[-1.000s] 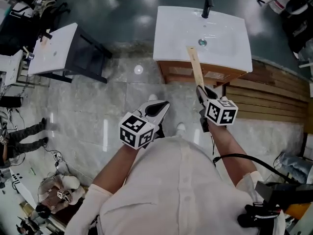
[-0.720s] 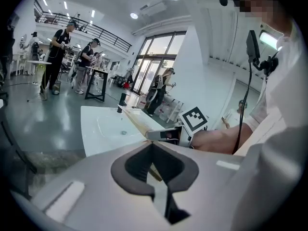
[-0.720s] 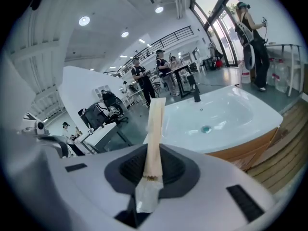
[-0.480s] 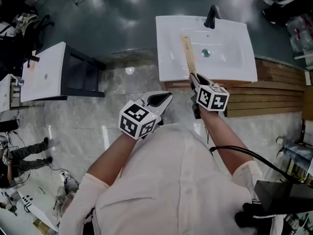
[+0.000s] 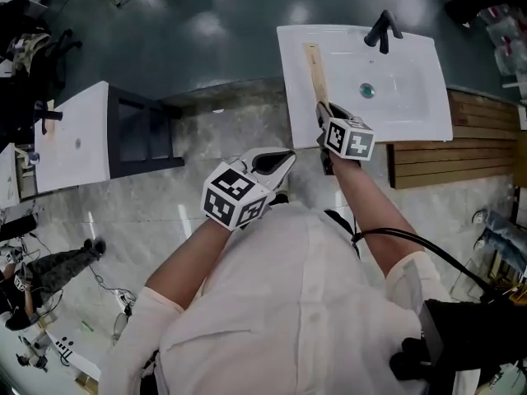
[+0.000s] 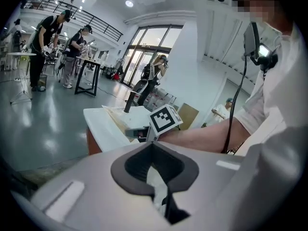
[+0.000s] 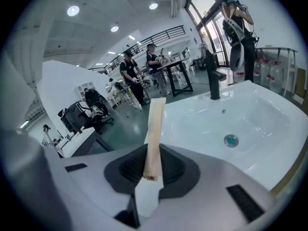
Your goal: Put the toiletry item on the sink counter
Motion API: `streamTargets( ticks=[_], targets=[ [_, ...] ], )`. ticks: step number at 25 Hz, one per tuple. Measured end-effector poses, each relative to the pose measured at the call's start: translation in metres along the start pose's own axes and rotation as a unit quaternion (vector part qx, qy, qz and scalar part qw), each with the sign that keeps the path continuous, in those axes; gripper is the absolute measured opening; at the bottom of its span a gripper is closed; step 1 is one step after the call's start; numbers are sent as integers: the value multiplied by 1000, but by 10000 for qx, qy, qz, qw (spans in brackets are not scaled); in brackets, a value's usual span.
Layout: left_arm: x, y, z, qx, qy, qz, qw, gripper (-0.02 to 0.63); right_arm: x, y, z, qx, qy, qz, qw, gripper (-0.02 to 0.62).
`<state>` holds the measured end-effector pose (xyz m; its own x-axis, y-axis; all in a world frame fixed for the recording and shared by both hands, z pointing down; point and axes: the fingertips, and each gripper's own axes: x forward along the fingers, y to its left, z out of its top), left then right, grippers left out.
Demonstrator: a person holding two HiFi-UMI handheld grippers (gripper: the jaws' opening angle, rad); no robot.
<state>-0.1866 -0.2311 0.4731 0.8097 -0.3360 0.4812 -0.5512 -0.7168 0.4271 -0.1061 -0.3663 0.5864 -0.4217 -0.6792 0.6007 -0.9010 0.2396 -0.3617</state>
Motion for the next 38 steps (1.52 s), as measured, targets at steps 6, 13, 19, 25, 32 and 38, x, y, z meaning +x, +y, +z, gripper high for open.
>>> streamTargets(
  ticks=[6, 13, 19, 25, 32, 38],
  targets=[
    [-7, 29, 3, -82, 34, -24, 10000, 6, 37, -7, -10, -16, 258, -240, 9994, 54],
    [-15, 48, -3, -171, 83, -25, 9998, 6, 65, -5, -19, -129, 522, -450, 9975, 54],
    [-20, 57, -6, -254, 86, 27, 9996, 6, 74, -6, -22, -232, 623, -556, 9962, 54],
    [-19, 56, -4, -275, 57, -8, 9996, 6, 76, -7, -23, -236, 685, -482, 9962, 55],
    [-18, 53, -4, -237, 70, -50, 9997, 6, 77, -2, -31, -265, 878, -296, 9953, 114],
    [-14, 50, -4, -213, 105, -104, 9997, 6, 73, 4, -33, -297, 921, -117, 9952, 157]
  ],
)
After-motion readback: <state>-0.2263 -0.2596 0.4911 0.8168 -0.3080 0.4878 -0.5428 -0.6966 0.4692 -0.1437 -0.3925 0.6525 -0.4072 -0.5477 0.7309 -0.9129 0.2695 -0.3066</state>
